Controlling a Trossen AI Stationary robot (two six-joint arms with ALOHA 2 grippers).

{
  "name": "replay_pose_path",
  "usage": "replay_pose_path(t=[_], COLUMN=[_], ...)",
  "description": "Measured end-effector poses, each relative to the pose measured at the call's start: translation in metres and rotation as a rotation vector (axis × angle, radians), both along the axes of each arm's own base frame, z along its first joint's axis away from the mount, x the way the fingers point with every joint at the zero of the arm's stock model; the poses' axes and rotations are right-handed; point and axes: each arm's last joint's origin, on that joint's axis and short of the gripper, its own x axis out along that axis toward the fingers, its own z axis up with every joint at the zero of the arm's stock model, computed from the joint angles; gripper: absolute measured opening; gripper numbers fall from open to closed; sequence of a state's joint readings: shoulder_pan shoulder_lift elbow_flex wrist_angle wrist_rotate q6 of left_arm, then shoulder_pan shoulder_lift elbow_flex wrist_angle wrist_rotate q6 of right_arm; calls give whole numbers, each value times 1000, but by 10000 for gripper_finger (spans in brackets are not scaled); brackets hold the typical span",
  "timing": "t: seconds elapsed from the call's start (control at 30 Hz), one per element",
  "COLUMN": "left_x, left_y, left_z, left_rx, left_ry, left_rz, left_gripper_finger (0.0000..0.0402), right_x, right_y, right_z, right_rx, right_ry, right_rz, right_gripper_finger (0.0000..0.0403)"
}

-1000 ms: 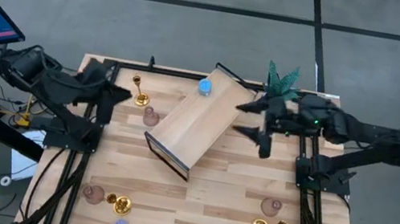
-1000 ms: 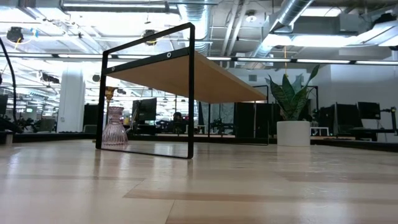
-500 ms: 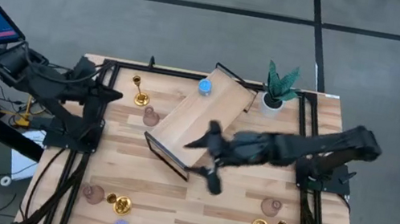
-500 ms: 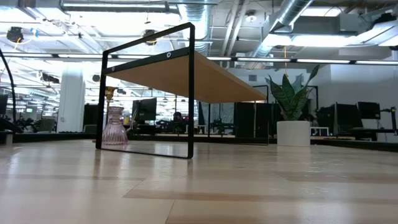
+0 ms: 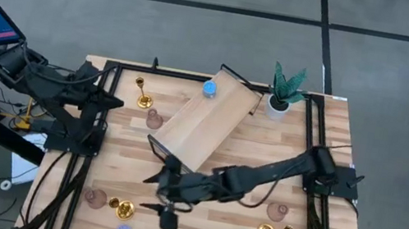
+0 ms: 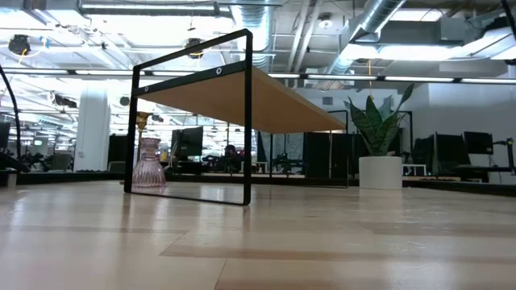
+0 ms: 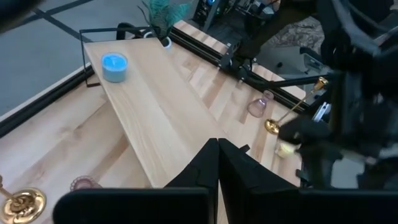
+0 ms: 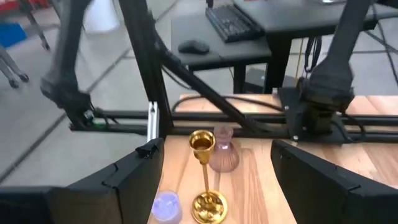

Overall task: Pick & Place candle stick holders
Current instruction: Put the purple candle on the shelf

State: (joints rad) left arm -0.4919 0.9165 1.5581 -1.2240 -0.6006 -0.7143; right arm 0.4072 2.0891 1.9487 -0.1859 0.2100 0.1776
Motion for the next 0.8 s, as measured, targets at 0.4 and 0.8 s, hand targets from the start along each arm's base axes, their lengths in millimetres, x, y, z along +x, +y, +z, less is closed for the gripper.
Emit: replay_pose_path(t=[0.4,0.8], left_x=[1,1], left_y=[0,0], left_z=[1,1], left_rx=[-1,-1], left_ry=[-11,-12], left_rz=[2,2], left_gripper_finger=[7,10], right_x=[26,40], right_y=[12,23], right_z=[-41,-97], right_rx=[-49,-76], right_ry=[54,152], right_rz=[118,118], right_gripper_finger=[286,286])
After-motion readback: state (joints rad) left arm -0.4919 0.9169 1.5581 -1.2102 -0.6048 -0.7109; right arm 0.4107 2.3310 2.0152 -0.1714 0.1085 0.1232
